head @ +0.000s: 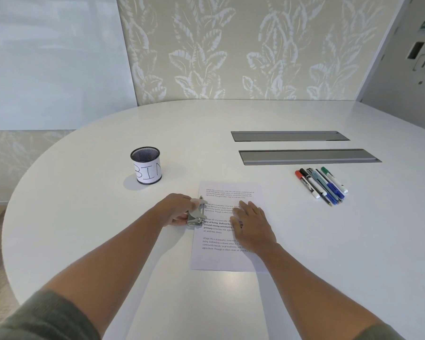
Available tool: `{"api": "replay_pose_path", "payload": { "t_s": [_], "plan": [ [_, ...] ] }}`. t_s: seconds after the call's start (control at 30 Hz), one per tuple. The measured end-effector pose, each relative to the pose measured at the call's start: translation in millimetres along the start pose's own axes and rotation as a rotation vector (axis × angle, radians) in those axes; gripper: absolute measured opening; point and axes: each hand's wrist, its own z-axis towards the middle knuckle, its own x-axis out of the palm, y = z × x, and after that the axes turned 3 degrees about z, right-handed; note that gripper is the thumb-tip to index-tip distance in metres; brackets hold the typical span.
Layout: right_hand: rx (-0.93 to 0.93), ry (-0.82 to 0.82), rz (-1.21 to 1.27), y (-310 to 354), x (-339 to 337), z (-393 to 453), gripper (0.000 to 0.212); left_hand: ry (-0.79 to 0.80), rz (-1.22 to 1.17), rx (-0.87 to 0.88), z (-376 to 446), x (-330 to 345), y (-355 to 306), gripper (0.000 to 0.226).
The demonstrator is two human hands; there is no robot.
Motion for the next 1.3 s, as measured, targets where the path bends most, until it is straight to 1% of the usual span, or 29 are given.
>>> {"api": "replay_pose_path", "payload": {
  "t_s": [0.03, 0.1, 0.13, 0.2, 0.3, 0.33, 0.43, 0.53, 0.6, 0.77, 0.93, 1.3],
  "plan": [
    [-0.003, 0.000, -0.001, 0, 0, 0, 0.047, -0.005, -0.029, -0.004, 0, -1, 2, 0.007],
    [-0.011, -0.006, -0.007, 1, 1, -1, 0.046, -0.025, -0.097, 0.003, 3, 0, 7, 0.020],
    [-0.013, -0.010, -0.013, 2, 1, -1, 0.046, -0.033, -0.136, 0.006, 3, 1, 8, 0.020],
    [-0.015, -0.015, -0.021, 2, 0, -2, 0.046, -0.043, -0.186, 0.012, 5, 3, 9, 0.012],
    [-0.012, -0.011, -0.026, 2, -1, -2, 0.046, -0.048, -0.182, 0.025, 7, 3, 9, 0.041],
    [-0.012, -0.010, -0.030, 3, 0, -2, 0.046, -0.053, -0.179, 0.021, 8, 3, 9, 0.044],
    [-0.019, -0.013, -0.039, 3, 0, -2, 0.046, -0.047, -0.204, 0.007, 6, 3, 10, 0.033],
    [-0.015, -0.011, -0.036, 2, 1, -2, 0.046, -0.044, -0.212, 0.004, 6, 1, 10, 0.051],
    [-0.011, -0.011, -0.035, 1, 1, -2, 0.047, -0.049, -0.194, 0.004, 8, 1, 10, 0.055],
    [-0.008, 0.003, -0.041, 3, 0, -3, 0.047, -0.130, -0.156, 0.042, 14, 5, 20, 0.051],
    [-0.001, 0.002, -0.045, 3, 0, -3, 0.047, -0.139, -0.125, 0.066, 18, 6, 25, 0.046],
    [0.005, -0.025, -0.053, 4, 0, -4, 0.045, -0.117, -0.161, 0.068, 28, 2, 30, 0.052]
  ]
}}
